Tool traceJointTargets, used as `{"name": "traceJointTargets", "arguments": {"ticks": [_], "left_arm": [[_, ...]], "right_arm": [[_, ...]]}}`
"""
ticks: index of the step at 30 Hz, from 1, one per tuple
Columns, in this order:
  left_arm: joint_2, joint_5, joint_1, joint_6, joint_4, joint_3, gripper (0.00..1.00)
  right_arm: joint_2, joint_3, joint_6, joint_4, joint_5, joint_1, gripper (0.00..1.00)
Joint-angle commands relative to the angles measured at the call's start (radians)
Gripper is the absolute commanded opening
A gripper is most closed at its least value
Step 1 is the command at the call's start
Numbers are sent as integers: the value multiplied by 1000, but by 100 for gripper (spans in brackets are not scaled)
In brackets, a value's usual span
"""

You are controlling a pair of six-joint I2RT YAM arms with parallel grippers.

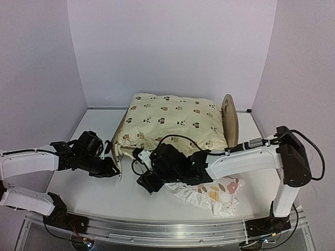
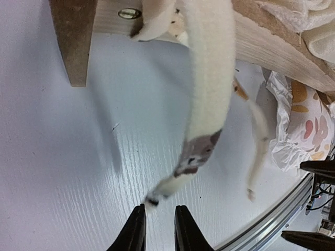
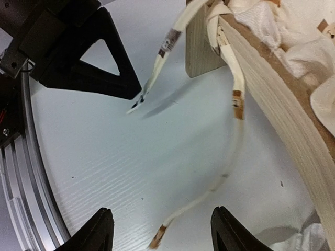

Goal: Set up the pet bed

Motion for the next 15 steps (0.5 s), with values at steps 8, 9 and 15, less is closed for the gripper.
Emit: {"name": "traceJointTargets", "arguments": {"ticks": [8, 9, 15], "left_arm": [[-125, -226, -4, 52, -90, 175, 51], [-128, -267, -4, 50, -99, 191, 50], [-52, -501, -3, 64, -128, 267, 37]], "right_arm": [[-332, -64, 0, -266, 424, 0, 82], [-366, -78, -4, -273, 464, -2, 81], [-487, -108, 16, -391, 712, -84, 82]]}}
